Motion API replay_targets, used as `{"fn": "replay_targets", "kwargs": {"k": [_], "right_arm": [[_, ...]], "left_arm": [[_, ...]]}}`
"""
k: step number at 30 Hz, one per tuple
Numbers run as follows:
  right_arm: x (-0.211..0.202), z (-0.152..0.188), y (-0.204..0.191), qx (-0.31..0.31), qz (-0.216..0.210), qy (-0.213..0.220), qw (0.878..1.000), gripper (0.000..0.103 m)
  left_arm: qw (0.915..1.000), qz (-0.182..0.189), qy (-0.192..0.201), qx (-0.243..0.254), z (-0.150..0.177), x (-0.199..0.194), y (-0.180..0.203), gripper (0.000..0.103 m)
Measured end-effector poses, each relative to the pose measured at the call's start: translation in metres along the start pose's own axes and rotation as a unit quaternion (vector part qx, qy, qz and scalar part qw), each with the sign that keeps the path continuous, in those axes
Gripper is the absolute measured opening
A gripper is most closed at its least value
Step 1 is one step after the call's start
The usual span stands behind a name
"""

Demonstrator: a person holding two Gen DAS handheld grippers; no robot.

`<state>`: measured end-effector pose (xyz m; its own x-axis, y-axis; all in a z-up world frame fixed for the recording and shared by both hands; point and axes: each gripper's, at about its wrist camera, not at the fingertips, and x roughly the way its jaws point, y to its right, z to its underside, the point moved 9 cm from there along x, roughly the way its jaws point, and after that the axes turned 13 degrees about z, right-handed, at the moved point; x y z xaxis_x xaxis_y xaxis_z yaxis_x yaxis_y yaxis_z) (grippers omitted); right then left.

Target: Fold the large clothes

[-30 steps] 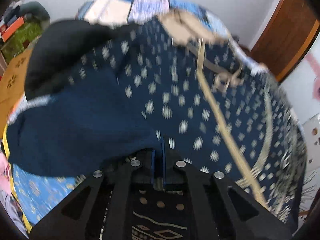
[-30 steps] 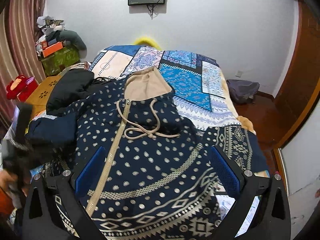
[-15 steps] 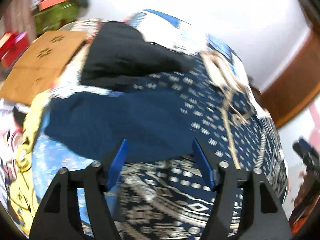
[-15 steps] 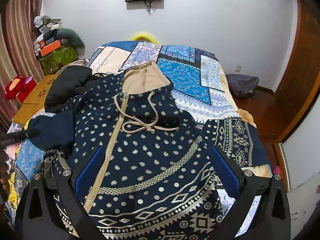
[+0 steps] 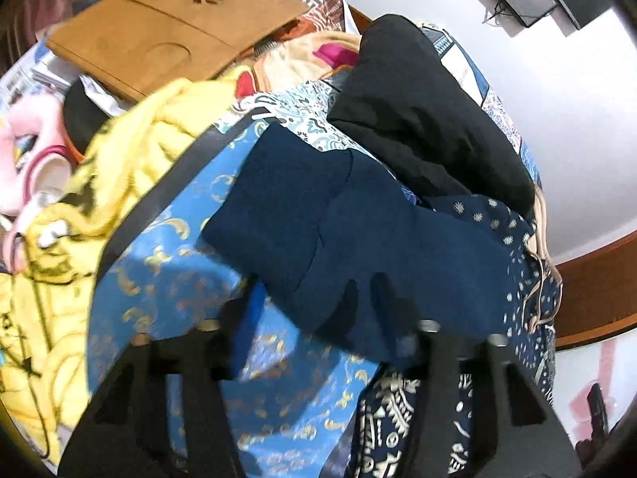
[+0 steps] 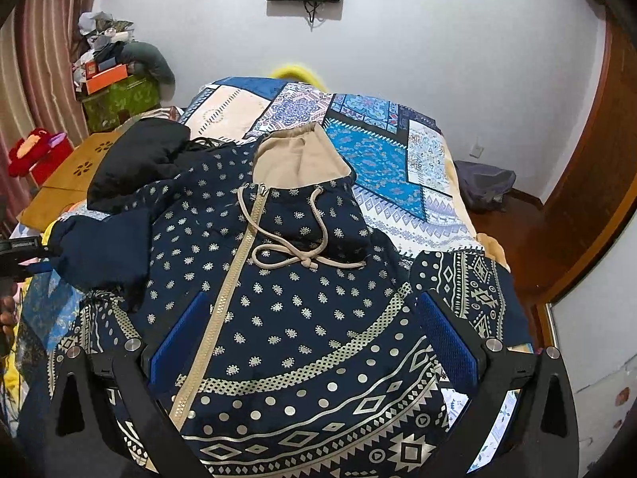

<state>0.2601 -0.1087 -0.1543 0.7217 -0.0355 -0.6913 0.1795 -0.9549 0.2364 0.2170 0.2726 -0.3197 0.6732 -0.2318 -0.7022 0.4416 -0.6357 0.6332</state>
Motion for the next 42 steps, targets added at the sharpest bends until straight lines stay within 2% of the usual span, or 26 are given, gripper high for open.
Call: {"fn": "replay_targets", "kwargs": {"k": [1,2,3,5,7,11,14,17,22,24,26,29,31,35,38,40,42], "right_arm": [[0.0,0.0,0.0,0.001,0.0,-0.001,1.0,0.103],[0.0,0.0,0.0,0.001,0.0,-0.001,1.0,0.103],[0.0,0.0,0.0,0.001,0.001,-0.001,1.0,0.103],[0.0,0.0,0.001,0.0,0.001,0.0,1.0,0.103],[0.001,0.001,0.003,-0.002,0.004,0.002,1.0,0.103],[0.004,0.001,0.01,0.001,0.007,0.001,1.0,0.103],[0.005,0.001,0.018,0.014,0.002,0.001,1.0,0.103],[0.004,0.0,0.027,0.028,-0.003,0.004,1.0,0.103],[0.0,0.001,0.047,0.051,-0.007,0.008,0.999,0.103],[-0.002,0.002,0.056,0.06,-0.007,0.009,0.998,0.103],[-0.003,0.006,0.067,0.069,-0.006,0.008,0.998,0.103],[-0.001,0.013,0.081,0.079,-0.002,0.001,0.997,0.103],[0.002,0.018,0.089,0.086,-0.002,-0.009,0.996,0.103],[0.007,0.03,0.102,0.099,-0.01,-0.028,0.995,0.103],[0.014,0.036,0.107,0.104,-0.012,-0.042,0.994,0.103],[0.017,0.04,0.111,0.108,-0.012,-0.049,0.993,0.103],[0.022,0.045,0.115,0.116,-0.016,-0.058,0.991,0.103]], "left_arm": [[0.9999,-0.01,0.0,0.005,-0.002,0.004,-0.001,0.037],[0.9995,-0.026,-0.002,0.019,-0.004,0.008,-0.001,0.022],[0.9988,-0.037,-0.005,0.032,-0.006,0.01,0.001,0.012],[0.9963,-0.058,-0.004,0.064,-0.009,0.01,0.015,0.01],[0.9943,-0.054,0.005,0.092,-0.013,0.004,0.036,0.01],[0.9866,-0.014,0.038,0.158,-0.022,-0.018,0.113,0.009],[0.9716,0.032,0.052,0.229,-0.02,-0.031,0.198,0.009],[0.9557,0.079,0.046,0.28,-0.007,-0.033,0.269,0.009],[0.9205,0.163,0.002,0.355,0.044,-0.022,0.382,0.009],[0.9089,0.18,-0.019,0.376,0.066,-0.011,0.409,0.009],[0.8981,0.182,-0.045,0.398,0.094,0.009,0.432,0.009],[0.8868,0.179,-0.088,0.417,0.129,0.04,0.446,0.009],[0.8828,0.172,-0.115,0.422,0.148,0.06,0.445,0.009],[0.8774,0.15,-0.164,0.426,0.184,0.088,0.432,0.01],[0.8673,0.139,-0.198,0.435,0.201,0.097,0.421,0.011],[0.8642,0.132,-0.2,0.442,0.204,0.097,0.418,0.02],[0.8679,0.133,-0.187,0.44,0.198,0.09,0.42,0.042]]}}
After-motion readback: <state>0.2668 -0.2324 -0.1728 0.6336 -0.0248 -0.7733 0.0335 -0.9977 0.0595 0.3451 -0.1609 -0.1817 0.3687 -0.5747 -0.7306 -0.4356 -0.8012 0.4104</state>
